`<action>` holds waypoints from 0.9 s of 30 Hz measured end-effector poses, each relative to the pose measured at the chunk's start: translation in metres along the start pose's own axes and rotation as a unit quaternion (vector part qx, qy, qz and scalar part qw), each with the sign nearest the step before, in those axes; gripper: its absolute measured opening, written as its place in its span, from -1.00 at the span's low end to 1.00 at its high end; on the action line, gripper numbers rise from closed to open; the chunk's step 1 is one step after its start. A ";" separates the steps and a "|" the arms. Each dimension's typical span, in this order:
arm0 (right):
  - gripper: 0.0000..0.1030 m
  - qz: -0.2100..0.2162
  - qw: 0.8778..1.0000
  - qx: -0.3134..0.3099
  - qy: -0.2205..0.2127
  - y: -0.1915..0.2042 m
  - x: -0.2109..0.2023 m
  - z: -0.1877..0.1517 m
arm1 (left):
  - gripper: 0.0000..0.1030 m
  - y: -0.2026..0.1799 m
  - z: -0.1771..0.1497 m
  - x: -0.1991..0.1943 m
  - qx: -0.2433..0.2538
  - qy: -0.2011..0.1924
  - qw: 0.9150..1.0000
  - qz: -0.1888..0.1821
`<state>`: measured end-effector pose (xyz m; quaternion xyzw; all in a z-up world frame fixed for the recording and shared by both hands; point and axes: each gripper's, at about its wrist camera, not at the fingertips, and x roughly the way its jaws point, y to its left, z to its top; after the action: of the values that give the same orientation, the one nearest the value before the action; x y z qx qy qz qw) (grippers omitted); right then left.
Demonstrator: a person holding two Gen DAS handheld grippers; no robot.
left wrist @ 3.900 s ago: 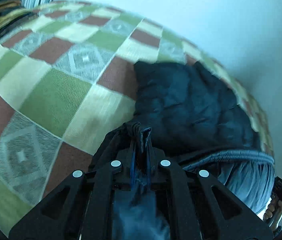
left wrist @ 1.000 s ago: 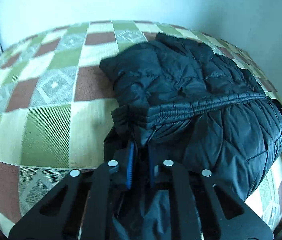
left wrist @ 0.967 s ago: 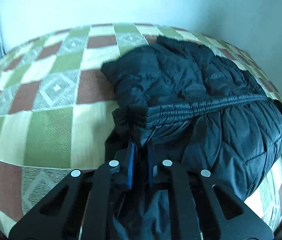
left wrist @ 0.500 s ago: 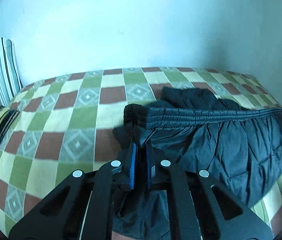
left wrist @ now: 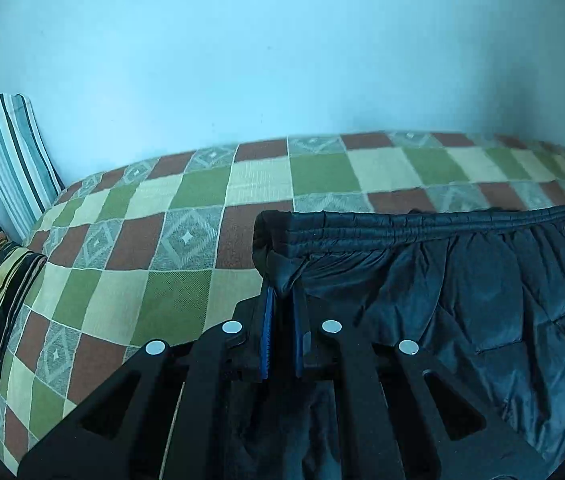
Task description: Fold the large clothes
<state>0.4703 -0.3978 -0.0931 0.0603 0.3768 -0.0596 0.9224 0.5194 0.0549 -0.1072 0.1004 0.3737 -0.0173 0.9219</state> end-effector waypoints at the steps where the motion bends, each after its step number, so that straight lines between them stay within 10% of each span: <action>1: -0.77 -0.004 1.000 0.000 0.011 0.001 0.014 -0.003 | -0.84 -0.002 -0.001 0.007 0.002 0.006 1.000 0.004; 12: -0.77 -0.028 0.996 -0.015 0.083 0.005 0.095 -0.025 | -0.82 -0.017 -0.028 0.082 0.021 0.051 0.998 0.027; 27: -0.71 -0.027 0.998 0.003 0.062 0.000 0.113 -0.037 | -0.78 -0.023 -0.041 0.106 0.014 0.042 0.998 0.034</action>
<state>0.5254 -0.3998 -0.1989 0.0564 0.4341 -0.0813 0.8954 0.5651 0.0455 -0.2138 0.1265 0.4083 0.0130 0.9040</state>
